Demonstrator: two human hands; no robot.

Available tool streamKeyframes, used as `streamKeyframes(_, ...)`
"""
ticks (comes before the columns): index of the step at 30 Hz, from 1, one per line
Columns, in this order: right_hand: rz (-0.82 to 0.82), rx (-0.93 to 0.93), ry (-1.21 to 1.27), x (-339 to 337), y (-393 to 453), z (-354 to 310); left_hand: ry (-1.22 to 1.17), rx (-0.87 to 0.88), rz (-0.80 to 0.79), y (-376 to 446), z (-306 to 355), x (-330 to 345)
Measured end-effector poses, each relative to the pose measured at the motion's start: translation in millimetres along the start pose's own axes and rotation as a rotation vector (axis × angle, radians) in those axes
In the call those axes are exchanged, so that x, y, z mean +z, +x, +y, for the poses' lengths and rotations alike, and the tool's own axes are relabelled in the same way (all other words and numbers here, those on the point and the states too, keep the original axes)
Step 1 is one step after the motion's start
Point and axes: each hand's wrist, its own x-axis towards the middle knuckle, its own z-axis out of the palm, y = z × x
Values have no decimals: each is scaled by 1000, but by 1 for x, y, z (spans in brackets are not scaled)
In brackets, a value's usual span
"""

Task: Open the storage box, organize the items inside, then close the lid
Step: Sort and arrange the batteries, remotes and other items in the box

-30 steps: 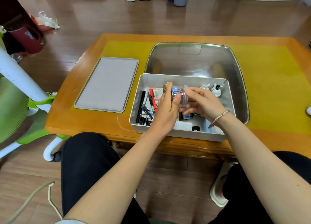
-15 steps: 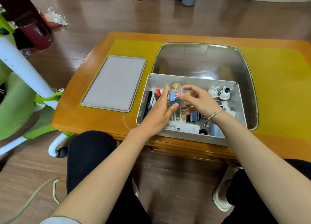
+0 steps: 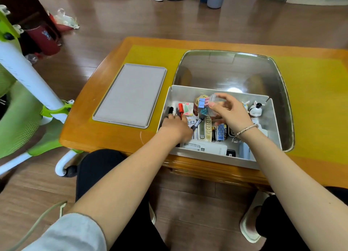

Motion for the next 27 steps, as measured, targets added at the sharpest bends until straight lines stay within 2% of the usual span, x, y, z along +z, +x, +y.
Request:
streamKeyframes(3, 13, -16, 12, -1, 3, -3, 92, 2, 14, -8, 1, -1)
streamKeyframes(7, 8, -30, -20, -2, 10, -9, 87, 32, 92, -16, -3, -1)
streamKeyframes(12, 8, -74, -60, 2, 17, -15, -67, 67, 387, -11, -4, 5)
streamKeyframes(14, 6, -81, -76, 5, 21, -17, -88, 79, 335, -1, -5, 4)
streamKeyframes(18, 16, -101, -118, 11, 28, -17, 65, 21, 125, 16, -4, 2)
streamKeyframes(23, -27, -119, -167, 14, 33, -18, 424, -39, 104, 12, 2, -5)
streamKeyframes(27, -103, -13, -86, 17, 39, -24, 491, -36, 106, 4, 1, -5)
